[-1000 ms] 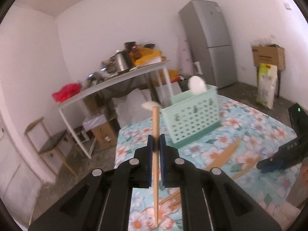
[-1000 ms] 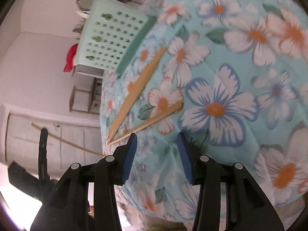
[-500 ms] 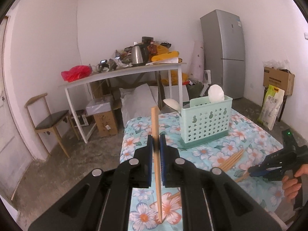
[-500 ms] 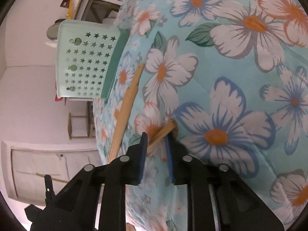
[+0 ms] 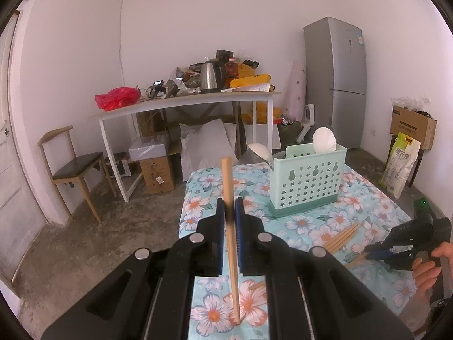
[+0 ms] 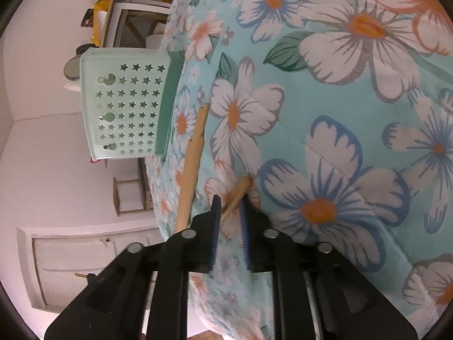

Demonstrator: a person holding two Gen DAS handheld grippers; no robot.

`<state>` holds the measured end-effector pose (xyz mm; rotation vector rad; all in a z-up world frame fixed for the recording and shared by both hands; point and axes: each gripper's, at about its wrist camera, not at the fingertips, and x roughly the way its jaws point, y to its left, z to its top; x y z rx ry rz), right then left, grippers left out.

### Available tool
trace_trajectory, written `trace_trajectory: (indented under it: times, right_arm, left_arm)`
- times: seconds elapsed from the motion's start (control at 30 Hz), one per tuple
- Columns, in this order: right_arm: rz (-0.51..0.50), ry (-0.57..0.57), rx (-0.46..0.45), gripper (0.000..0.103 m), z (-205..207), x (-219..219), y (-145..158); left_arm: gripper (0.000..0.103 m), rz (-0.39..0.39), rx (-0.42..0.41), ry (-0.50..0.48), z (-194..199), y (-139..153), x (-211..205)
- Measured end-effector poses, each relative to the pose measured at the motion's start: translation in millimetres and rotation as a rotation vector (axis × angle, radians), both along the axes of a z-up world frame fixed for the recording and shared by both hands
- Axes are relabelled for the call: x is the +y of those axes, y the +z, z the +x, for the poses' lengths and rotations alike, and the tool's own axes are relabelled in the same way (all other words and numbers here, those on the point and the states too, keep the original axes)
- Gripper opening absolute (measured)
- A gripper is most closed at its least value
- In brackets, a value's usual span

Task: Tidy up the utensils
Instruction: 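Lift both wooden chopsticks and carry them above the mint-green holder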

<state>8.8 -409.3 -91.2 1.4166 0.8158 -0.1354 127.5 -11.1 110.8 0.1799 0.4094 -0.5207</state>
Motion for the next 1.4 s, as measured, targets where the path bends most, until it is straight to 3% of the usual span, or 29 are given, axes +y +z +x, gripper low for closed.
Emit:
trace_trajectory:
  times: [0.13, 0.27, 0.5, 0.63, 0.83, 1.07, 1.4]
  right_arm:
    - [-0.033, 0.008, 0.035, 0.026, 12.7, 2.0, 2.4]
    - [-0.037, -0.031, 0.052, 0.009, 16.4, 0.6, -4.6]
    - [-0.066, -0.035, 0.018, 0.009, 9.8, 1.0, 0.9]
    - [-0.207, -0.003, -0.053, 0.008, 5.2, 5.7, 32.5]
    - [-0.508, 0.044, -0.177, 0.008, -11.2, 15.8, 96.4]
    - [-0.771, 0.052, -0.258, 0.006, -24.5, 32.1, 148.6]
    - [-1.009, 0.013, -0.339, 0.004, -38.2, 42.5, 199.1]
  left_arm:
    - [0.007, 0.005, -0.001, 0.009, 0.6, -0.8, 2.5]
    - [0.007, 0.000, 0.006, 0.015, -0.1, -0.4, 5.3]
    - [0.007, -0.005, 0.014, 0.011, 0.3, 0.0, 5.2]
    - [0.006, -0.025, 0.030, 0.004, 0.9, 2.3, 7.4]
    - [0.006, -0.067, 0.041, -0.007, 2.6, 12.7, 9.4]
    - [0.006, -0.146, 0.038, -0.052, 8.4, 40.9, 7.7]
    - [0.006, -0.434, 0.004, -0.205, 41.3, 123.7, -27.5]
